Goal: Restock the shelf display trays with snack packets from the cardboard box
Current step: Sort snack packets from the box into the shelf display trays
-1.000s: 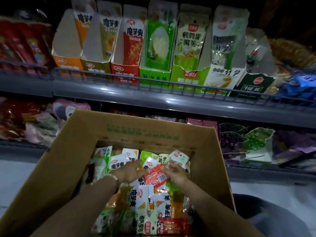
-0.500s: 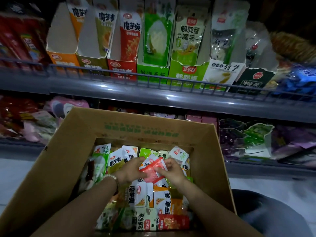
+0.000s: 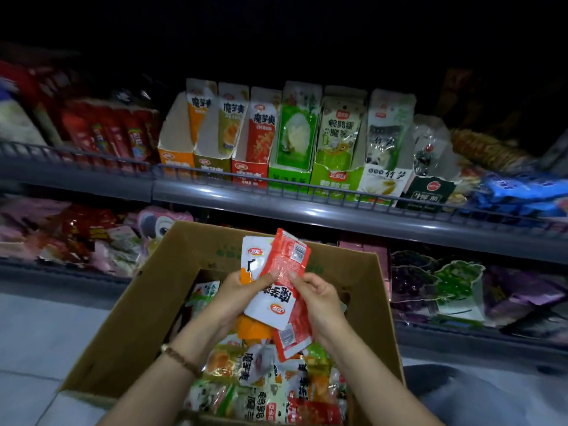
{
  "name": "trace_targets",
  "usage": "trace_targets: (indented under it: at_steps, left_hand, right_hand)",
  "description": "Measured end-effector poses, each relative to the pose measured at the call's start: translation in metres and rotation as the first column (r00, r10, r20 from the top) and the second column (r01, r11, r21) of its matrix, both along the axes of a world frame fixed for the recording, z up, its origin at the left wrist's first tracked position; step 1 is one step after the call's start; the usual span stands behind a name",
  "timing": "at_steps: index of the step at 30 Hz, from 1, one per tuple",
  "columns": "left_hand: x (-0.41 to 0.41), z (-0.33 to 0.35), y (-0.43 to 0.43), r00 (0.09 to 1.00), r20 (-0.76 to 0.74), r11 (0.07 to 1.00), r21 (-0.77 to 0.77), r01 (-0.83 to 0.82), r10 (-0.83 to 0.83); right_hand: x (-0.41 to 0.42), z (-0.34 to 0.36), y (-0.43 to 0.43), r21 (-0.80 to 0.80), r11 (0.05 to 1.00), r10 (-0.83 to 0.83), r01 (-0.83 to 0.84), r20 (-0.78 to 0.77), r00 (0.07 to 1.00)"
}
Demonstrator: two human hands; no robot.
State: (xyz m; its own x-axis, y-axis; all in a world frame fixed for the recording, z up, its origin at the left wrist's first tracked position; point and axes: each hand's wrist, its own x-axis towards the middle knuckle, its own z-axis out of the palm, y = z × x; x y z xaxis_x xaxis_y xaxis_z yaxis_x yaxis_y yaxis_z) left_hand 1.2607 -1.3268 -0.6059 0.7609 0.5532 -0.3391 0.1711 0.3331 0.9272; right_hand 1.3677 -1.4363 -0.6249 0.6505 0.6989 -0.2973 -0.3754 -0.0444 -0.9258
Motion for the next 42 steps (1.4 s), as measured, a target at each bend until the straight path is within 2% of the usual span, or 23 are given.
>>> trace_targets:
  at_steps: [3,5,8,14,17,20,22,26,29,35,39,42]
  left_hand:
    - [-0.015,0.002,-0.014,1.0,0.018,0.997,-0.069,-0.024,0.025]
    - [-0.024,0.003,-0.021,0.998,0.007,0.996,-0.065,-0.067,0.068]
    - [-0.032,0.007,-0.027,0.992,-0.009,0.988,-0.091,-0.123,0.123]
    - [-0.038,0.006,-0.024,0.982,-0.054,0.975,-0.122,-0.187,0.182]
    - [-0.042,0.0,-0.017,0.968,-0.093,0.968,-0.068,-0.241,0.234]
    - [-0.041,0.01,-0.021,0.973,-0.13,0.981,-0.007,-0.192,0.189]
    - [-0.038,0.019,-0.029,0.978,-0.136,0.987,-0.004,-0.16,0.158]
    - [-0.031,0.022,-0.033,0.989,-0.042,0.99,0.04,-0.137,0.139]
    - [-0.024,0.025,-0.028,0.982,0.015,0.982,-0.029,-0.189,0.189]
    - [-0.01,0.037,-0.023,0.987,0.02,0.976,-0.151,-0.157,0.161]
    - [-0.012,0.042,-0.017,0.991,0.003,0.985,-0.108,-0.135,0.137]
    - [-0.02,0.046,-0.006,0.994,0.003,0.99,-0.09,-0.111,0.112]
  right_hand:
    - [-0.01,0.01,-0.007,-0.002,1.0,-0.001,0.001,-0.032,0.999]
    - [-0.017,0.015,-0.013,-0.043,0.998,0.04,-0.038,0.038,0.998]
    - [-0.025,0.019,-0.018,-0.04,0.999,0.016,-0.012,0.095,0.995]
    - [-0.023,0.027,-0.024,-0.075,0.994,0.079,-0.076,0.032,0.996]
    - [-0.016,0.035,-0.032,-0.086,0.971,0.226,-0.222,0.04,0.973]
    - [-0.016,0.039,-0.04,-0.19,0.881,0.457,-0.434,0.102,0.883]
    - [-0.019,0.037,-0.041,-0.254,0.854,0.497,-0.454,0.142,0.856]
    - [-0.022,0.036,-0.038,-0.22,0.915,0.378,-0.337,0.178,0.909]
    - [-0.023,0.035,-0.037,-0.159,0.956,0.273,-0.246,0.181,0.945]
    - [-0.004,0.045,-0.04,-0.05,0.995,0.089,-0.084,0.124,0.988]
    - [0.019,0.063,-0.047,-0.021,0.999,0.036,-0.031,0.328,0.944]
    - [0.036,0.086,-0.057,-0.061,0.985,0.17,-0.161,0.474,0.864]
